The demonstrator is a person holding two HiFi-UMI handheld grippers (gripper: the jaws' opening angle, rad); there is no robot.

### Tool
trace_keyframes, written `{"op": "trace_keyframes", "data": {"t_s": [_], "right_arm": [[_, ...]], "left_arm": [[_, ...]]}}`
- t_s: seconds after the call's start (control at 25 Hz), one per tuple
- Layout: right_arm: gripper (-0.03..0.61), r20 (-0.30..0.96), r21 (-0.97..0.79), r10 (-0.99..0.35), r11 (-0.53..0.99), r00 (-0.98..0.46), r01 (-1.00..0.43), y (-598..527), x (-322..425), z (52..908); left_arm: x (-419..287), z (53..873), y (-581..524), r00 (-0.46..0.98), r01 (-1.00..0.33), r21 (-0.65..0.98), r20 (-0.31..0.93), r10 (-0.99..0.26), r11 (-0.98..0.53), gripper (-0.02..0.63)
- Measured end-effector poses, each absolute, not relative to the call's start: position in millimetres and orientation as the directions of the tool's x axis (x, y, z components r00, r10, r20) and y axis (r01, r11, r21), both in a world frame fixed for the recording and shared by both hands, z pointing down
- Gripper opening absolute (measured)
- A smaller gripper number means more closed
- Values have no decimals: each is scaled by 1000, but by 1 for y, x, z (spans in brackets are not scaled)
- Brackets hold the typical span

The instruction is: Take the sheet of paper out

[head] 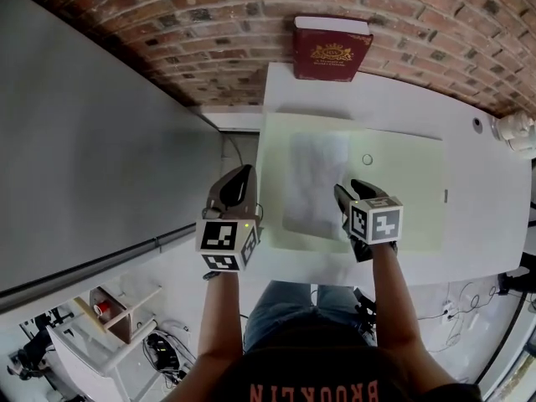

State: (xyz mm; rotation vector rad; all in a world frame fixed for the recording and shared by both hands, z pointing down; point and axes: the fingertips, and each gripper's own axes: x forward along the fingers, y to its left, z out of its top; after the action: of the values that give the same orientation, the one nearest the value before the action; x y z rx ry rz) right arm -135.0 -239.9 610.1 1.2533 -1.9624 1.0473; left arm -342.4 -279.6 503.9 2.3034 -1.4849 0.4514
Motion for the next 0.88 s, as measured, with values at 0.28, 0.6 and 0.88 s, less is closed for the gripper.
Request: {"op": "trace_keyframes", "data": {"t_s": [0.28,0.6,0.88], "right_arm": [[138,845,-329,-379,187,-377,-926,-244,-138,633],[25,877,-282,-355,162,-323,-946,-243,-131,643],[5,872,-293,-358,166,-335,-941,-242,-133,641]], "left_arm": [[-350,516,-287,389,-919,142,471,-792,-367,0],[-354,523,-294,392,-919,156,475,-788,-363,0],[-351,523,-295,397,-916,156,470,-789,-368,0]]}}
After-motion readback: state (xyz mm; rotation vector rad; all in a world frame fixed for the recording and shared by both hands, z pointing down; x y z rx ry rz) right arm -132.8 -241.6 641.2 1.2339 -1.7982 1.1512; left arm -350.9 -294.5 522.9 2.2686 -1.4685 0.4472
